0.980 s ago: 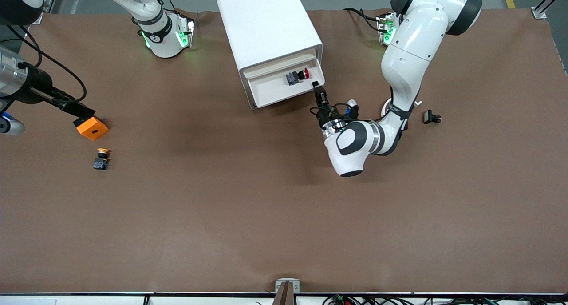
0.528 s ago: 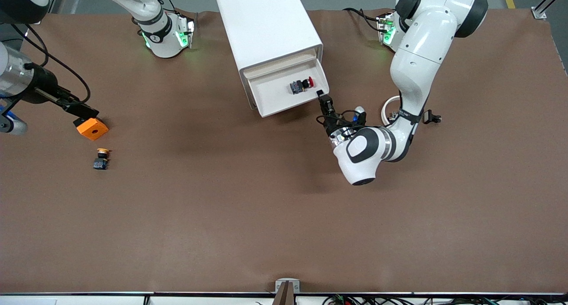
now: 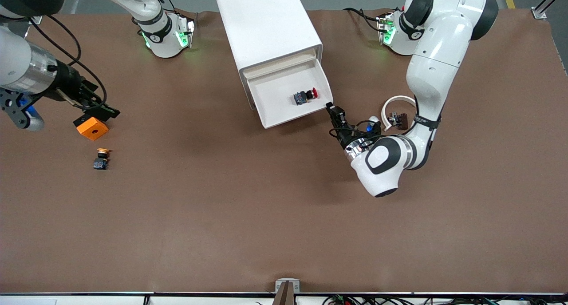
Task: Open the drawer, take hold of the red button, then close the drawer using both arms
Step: 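Reach into the drawer and grasp the red button with the right gripper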
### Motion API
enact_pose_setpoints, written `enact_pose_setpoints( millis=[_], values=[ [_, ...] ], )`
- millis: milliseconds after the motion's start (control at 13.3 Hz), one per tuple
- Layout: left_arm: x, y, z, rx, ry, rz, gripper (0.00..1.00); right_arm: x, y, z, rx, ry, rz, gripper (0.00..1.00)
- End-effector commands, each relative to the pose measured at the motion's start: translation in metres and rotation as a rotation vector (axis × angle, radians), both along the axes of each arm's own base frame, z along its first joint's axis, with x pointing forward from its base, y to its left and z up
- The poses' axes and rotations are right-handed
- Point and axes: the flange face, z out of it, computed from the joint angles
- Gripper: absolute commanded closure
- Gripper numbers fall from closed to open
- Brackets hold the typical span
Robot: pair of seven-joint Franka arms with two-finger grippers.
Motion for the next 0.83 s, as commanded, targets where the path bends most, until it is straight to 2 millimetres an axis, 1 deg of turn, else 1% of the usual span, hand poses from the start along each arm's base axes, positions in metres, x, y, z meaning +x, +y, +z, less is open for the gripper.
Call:
enact_pose_setpoints(
  millis=[0, 75, 151, 226, 302, 377, 453, 528, 754],
  values=[
    [0.009, 0.006, -0.003, 0.019, -0.019, -0.005, 0.81, -0.010, 0.072, -0.007, -0.027, 0.022, -0.082, 0.00],
    [0.009, 0.006, -0.003, 0.019, -0.019, -0.005, 0.81, -0.014, 0.101, -0.012, -0.038, 0.015, -0.115, 0.00],
    [0.009, 0.006, -0.003, 0.019, -0.019, -0.005, 0.76, -0.019, 0.127, -0.014, -0.042, -0.003, -0.165, 0.00],
    [0.009, 0.006, -0.003, 0.019, -0.018, -0.005, 0.68, -0.022, 0.153, -0.019, -0.044, -0.016, -0.192, 0.00],
    [0.009, 0.006, -0.003, 0.017, -0.020, -0.004, 0.47, -0.026, 0.176, -0.024, -0.042, -0.030, -0.216, 0.00],
    [0.009, 0.006, -0.002, 0.010, -0.023, -0.005, 0.10, -0.029, 0.196, -0.029, -0.041, -0.041, -0.244, 0.00],
    [0.010, 0.006, -0.001, -0.001, -0.030, -0.008, 0.00, -0.035, 0.216, -0.034, -0.042, -0.045, -0.279, 0.00],
    [0.010, 0.006, -0.001, -0.002, -0.030, -0.008, 0.00, -0.045, 0.241, -0.042, -0.048, -0.043, -0.305, 0.00],
    [0.013, 0.011, 0.002, -0.006, -0.034, 0.000, 0.00, -0.084, 0.303, -0.053, -0.068, -0.035, -0.354, 0.00]
  ],
)
